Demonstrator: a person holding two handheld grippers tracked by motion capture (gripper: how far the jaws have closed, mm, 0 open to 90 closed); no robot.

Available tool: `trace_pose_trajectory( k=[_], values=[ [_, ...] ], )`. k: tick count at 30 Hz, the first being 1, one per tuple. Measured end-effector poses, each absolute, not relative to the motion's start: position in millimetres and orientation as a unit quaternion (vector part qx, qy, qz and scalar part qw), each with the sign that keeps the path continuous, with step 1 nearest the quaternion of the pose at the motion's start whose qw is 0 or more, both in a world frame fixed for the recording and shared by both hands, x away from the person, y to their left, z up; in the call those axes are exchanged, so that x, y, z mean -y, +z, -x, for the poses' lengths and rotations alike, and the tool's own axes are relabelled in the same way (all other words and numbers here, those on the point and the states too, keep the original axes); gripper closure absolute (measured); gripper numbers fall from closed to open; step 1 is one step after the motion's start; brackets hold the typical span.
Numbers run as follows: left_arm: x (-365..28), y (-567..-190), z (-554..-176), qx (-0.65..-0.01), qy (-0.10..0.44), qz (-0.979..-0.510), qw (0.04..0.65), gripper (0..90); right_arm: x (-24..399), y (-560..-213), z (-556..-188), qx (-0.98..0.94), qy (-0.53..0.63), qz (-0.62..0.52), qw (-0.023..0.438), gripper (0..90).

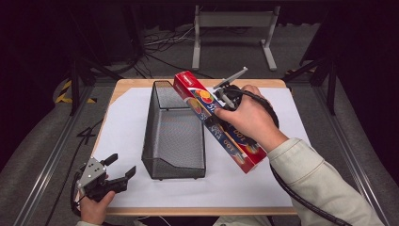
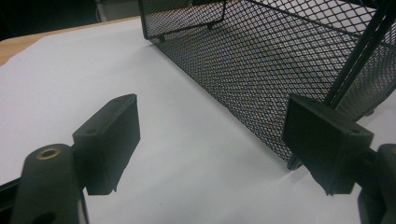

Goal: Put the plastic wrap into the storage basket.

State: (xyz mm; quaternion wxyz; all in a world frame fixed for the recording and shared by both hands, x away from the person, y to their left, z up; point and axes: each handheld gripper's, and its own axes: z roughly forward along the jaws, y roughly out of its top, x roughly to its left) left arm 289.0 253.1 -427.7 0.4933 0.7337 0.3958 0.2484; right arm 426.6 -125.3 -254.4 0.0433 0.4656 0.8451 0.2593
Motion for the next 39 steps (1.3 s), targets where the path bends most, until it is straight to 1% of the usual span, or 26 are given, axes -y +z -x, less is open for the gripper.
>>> trace_pose_trajectory(
  k=[10,21,31,39],
  values=[
    [-253,-428,-289,-0.394,0.249,-0.734,0.494,20.1,103,-262,-430,-0.842,0.268,-0.467,0.033,40.0],
    [-253,-427,-289,-0.393,0.249,-0.733,0.496,20.0,75,-281,-438,-0.837,0.266,-0.478,0.021,39.9],
    [-253,-427,-289,-0.393,0.248,-0.733,0.497,20.0,63,-303,-448,-0.829,0.258,-0.496,0.013,39.7],
    [-252,-427,-289,-0.391,0.247,-0.734,0.497,20.0,48,-312,-446,-0.833,0.234,-0.501,0.013,39.6]
  ],
)
